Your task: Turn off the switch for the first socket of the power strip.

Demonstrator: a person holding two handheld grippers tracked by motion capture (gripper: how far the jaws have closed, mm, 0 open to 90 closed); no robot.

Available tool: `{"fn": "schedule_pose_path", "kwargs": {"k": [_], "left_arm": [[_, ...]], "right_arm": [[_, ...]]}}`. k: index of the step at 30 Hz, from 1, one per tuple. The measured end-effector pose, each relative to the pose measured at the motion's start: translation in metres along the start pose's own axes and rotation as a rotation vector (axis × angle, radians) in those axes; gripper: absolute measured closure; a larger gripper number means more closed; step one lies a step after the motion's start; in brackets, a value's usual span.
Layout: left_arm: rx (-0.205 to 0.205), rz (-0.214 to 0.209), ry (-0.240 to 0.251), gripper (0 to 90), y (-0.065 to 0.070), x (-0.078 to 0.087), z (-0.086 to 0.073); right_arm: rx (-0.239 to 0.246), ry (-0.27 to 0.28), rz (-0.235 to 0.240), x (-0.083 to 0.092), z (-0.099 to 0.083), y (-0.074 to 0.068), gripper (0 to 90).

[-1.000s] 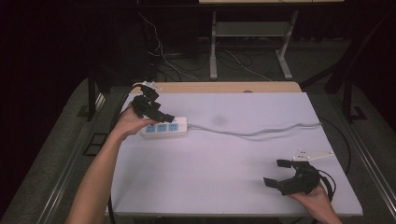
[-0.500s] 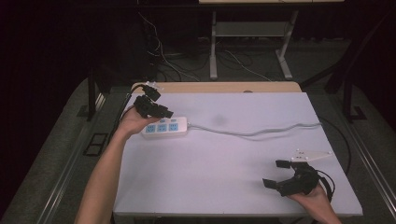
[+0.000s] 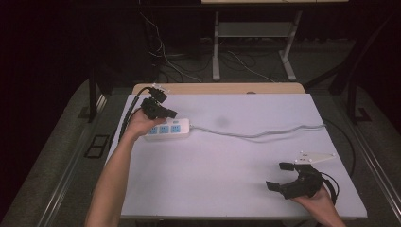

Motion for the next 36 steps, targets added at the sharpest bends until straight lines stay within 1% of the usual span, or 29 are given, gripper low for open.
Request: {"fn": "schedule_pose_path", "kwargs": {"k": [5, 10, 12, 14, 17, 24, 31, 33, 36], "left_arm": [[0.003, -0.002, -0.011, 89.1, -0.002, -0.008, -0.002], [0.028, -0.004, -0.005, 89.1, -0.004, -0.015, -0.004], [0.030, -0.006, -0.002, 89.2, -0.005, -0.017, -0.004], [0.035, -0.004, -0.002, 89.2, -0.007, -0.020, -0.005], [0.036, 0.003, -0.015, 89.2, -0.009, -0.023, -0.007], [0.055, 0.016, -0.032, 89.2, -0.012, -0.033, -0.014], [0.059, 0.029, -0.045, 89.3, -0.015, -0.037, -0.017], [0.052, 0.030, -0.057, 89.3, -0.015, -0.039, -0.019], [0.069, 0.021, -0.049, 89.3, -0.016, -0.039, -0.020]], "right_arm": [[0.000, -0.001, -0.002, 0.000, 0.000, 0.000, 0.5], [0.001, -0.005, -0.003, 0.000, -0.001, 0.001, 0.5], [0.000, -0.007, -0.002, 0.000, -0.001, 0.000, 0.5], [0.000, -0.008, -0.002, 0.000, -0.001, 0.000, 0.5], [0.000, -0.009, -0.002, 0.000, -0.001, 0.000, 0.5], [0.001, -0.010, 0.000, -0.001, -0.001, 0.001, 0.5], [0.001, -0.010, 0.002, 0.000, -0.002, 0.001, 0.5], [0.002, -0.011, 0.002, -0.001, -0.002, 0.001, 0.5], [0.002, -0.011, 0.002, 0.000, -0.002, 0.001, 0.5]]}}
Point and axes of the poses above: each handheld gripper's, and its own axes: x roughly backward along the jaws, z roughly out of its top, y roughly to its right, the point moved 4 cm from there along -x, roughly forward along the jaws, and after that the axes turned 8 degrees about y, right-handed, at the moved point
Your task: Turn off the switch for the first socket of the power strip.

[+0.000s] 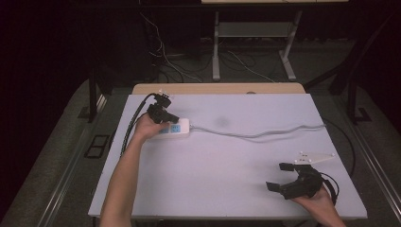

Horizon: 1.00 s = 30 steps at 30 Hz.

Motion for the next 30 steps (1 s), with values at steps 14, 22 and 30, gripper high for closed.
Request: {"fn": "schedule_pose_path", "kwargs": {"k": [14, 22, 30], "left_arm": [[0.043, -0.006, 0.015, 89.8, -0.0012, -0.0018, -0.0003], [0.053, -0.009, 0.016, 90.0, -0.0004, -0.0044, 0.0004], [0.112, -0.025, 0.055, 90.0, -0.0036, -0.0037, -0.0045]], "right_arm": [[0.004, 0.002, 0.000, 0.0013, 0.0008, -0.0021, 0.5], [0.000, 0.014, -0.005, 0.0044, 0.0015, -0.0004, 0.5], [0.006, 0.022, -0.007, 0.0076, 0.0014, -0.0015, 0.5]]}}
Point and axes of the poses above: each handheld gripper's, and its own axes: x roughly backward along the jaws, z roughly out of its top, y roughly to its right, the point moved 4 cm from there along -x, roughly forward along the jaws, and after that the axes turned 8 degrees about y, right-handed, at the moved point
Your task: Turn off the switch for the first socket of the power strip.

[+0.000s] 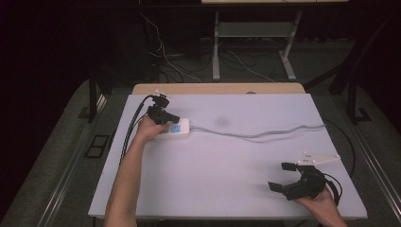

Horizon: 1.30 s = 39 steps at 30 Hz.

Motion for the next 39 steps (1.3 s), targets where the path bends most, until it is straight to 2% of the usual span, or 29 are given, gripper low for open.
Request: {"fn": "schedule_pose_path", "kwargs": {"k": [4, 9, 12, 13, 14, 16, 20, 29, 39], "left_arm": [[-0.013, 0.009, -0.012, 89.9, 0.002, 0.000, 0.002], [-0.001, 0.007, 0.000, 89.8, 0.001, 0.000, 0.001], [-0.015, 0.019, -0.006, 89.7, 0.003, 0.000, 0.002], [-0.030, 0.028, -0.007, 89.7, 0.004, 0.000, 0.002], [-0.062, 0.041, 0.011, 89.7, 0.007, 0.002, 0.002], [-0.072, 0.053, 0.045, 89.7, 0.010, 0.005, 0.005], [-0.054, 0.041, 0.105, 89.7, 0.012, 0.014, 0.009], [-0.057, 0.047, 0.137, 89.6, 0.015, 0.034, 0.013], [-0.068, 0.051, 0.183, 89.2, 0.027, 0.059, 0.010]], "right_arm": [[-0.003, 0.001, 0.000, 0.000, 0.000, 0.001, 0.5], [-0.005, 0.000, 0.000, -0.001, 0.000, 0.001, 0.5], [-0.005, 0.001, 0.000, -0.001, 0.000, 0.001, 0.5], [-0.006, 0.002, 0.000, -0.001, 0.000, 0.001, 0.5], [-0.006, 0.004, 0.000, -0.001, 0.000, 0.001, 0.5], [-0.008, 0.005, -0.001, 0.000, 0.001, 0.001, 0.5], [-0.007, 0.006, -0.001, -0.001, 0.001, 0.002, 0.5], [-0.007, 0.009, -0.007, 0.000, 0.001, 0.003, 0.5], [-0.013, 0.016, -0.007, 0.000, 0.002, 0.002, 0.5]]}}
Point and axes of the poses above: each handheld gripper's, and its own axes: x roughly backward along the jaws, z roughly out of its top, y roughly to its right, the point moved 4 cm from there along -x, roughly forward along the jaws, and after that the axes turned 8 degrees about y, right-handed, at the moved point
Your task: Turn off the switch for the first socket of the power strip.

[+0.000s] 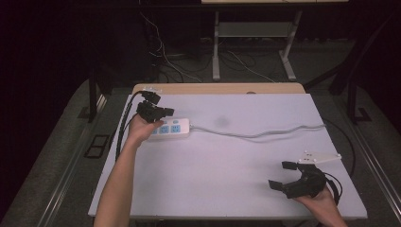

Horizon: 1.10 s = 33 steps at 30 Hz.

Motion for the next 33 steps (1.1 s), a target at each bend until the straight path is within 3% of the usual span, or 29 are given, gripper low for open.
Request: {"fn": "schedule_pose_path", "kwargs": {"k": [9, 14, 18, 21, 23, 33], "left_arm": [[0.007, -0.012, 0.042, 79.1, 0.010, 0.020, -0.005], [0.039, -0.016, 0.082, 46.2, 0.017, 0.031, -0.007], [0.049, -0.052, 0.114, 15.3, 0.022, 0.040, -0.009], [0.060, -0.044, 0.112, 0.8, 0.024, 0.045, -0.012], [0.057, -0.063, 0.132, 0.0, 0.027, 0.049, -0.015], [0.060, -0.074, 0.199, 0.0, 0.042, 0.068, -0.030]], "right_arm": [[0.000, 0.006, 0.003, 0.000, 0.001, 0.000, 0.5], [-0.007, 0.001, 0.009, -0.001, 0.000, 0.000, 0.5], [-0.007, 0.003, 0.015, -0.002, 0.001, -0.001, 0.5], [-0.007, 0.006, 0.016, -0.001, 0.001, -0.001, 0.5], [-0.008, 0.007, 0.015, -0.001, 0.001, -0.001, 0.5], [-0.012, 0.008, 0.012, -0.001, 0.001, -0.001, 0.5]]}}
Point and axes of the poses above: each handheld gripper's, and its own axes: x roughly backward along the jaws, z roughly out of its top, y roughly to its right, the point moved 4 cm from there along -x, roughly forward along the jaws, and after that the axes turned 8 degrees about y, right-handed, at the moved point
